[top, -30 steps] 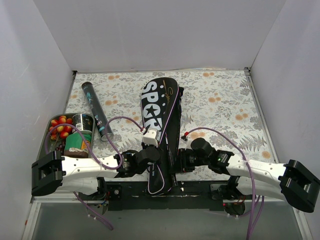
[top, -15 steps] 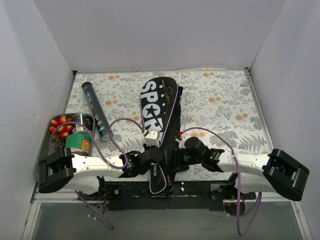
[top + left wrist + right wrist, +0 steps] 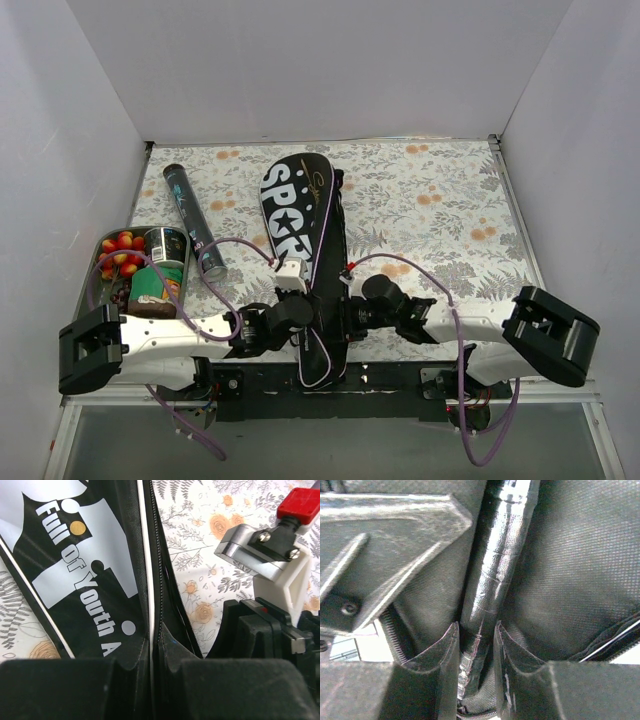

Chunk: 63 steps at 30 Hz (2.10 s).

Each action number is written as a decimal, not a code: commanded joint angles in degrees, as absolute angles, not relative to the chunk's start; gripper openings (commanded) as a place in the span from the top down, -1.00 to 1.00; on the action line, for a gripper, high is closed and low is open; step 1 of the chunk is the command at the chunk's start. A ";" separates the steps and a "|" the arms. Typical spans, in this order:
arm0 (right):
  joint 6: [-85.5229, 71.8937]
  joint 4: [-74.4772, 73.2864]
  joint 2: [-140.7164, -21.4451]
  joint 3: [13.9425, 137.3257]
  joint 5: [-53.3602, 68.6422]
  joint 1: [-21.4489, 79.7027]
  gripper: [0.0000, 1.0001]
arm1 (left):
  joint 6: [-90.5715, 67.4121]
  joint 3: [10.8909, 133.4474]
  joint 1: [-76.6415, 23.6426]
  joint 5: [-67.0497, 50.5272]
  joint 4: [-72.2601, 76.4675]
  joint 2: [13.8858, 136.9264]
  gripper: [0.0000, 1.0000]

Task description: Pack up the badminton gear

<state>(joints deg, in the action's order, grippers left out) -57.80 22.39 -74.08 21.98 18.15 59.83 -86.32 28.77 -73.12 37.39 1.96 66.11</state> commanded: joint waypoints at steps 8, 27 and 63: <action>-42.83 25.69 -77.10 28.91 18.30 62.05 -0.26 | -86.22 31.55 -74.18 34.72 5.63 61.79 1.00; -27.16 -29.45 -52.73 42.19 -20.92 46.69 -0.72 | -72.69 30.76 -74.27 18.02 7.74 62.31 1.00; -30.67 -22.67 -64.43 44.39 -4.94 18.10 -0.71 | -61.70 33.13 -74.27 6.50 0.35 64.77 1.00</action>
<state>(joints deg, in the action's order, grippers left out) -31.44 -20.29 -66.94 45.91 -10.04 18.33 -63.92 29.67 -73.73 5.61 0.40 65.08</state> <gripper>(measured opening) 0.858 0.047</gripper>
